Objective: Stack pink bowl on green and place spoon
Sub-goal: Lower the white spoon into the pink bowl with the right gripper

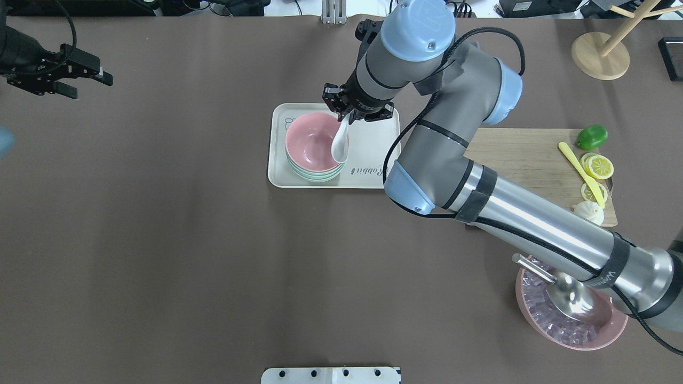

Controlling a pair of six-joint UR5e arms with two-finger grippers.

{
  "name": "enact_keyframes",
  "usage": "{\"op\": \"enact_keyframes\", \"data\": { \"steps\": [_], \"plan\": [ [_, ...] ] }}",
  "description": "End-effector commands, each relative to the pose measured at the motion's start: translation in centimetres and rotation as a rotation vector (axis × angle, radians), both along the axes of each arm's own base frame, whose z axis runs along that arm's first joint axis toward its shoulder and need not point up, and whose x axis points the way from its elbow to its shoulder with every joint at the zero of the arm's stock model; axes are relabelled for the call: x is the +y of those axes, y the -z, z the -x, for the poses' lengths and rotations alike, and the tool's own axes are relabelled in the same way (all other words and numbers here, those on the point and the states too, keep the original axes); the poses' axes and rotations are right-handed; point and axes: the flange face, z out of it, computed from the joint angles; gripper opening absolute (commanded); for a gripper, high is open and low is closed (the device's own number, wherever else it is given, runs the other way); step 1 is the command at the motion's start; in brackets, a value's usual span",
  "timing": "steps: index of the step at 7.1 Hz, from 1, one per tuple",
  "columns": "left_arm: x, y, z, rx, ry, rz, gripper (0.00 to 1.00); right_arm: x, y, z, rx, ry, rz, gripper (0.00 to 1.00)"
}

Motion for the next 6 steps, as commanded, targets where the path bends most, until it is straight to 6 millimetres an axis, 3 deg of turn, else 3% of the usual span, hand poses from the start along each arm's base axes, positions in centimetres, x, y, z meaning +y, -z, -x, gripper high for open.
{"op": "enact_keyframes", "data": {
  "steps": [1, 4, 5, 6],
  "plan": [
    [0.18, -0.66, -0.07, -0.005, -0.002, 0.006, 0.97, -0.27, 1.29, 2.18, -0.017, -0.024, -0.014, 0.0],
    [0.18, -0.66, -0.07, -0.005, -0.001, 0.008, 0.98, -0.18, 1.65, 2.09, -0.026, -0.022, -0.023, 0.0],
    [0.12, -0.4, -0.09, -0.003, -0.001, 0.004, 0.97, -0.16, 1.43, 2.05, -0.065, -0.014, -0.077, 0.84],
    [0.1, -0.47, -0.1, -0.004, -0.001, 0.005, 0.98, -0.17, 1.52, 2.04, -0.075, -0.012, -0.092, 1.0]
  ]
}}
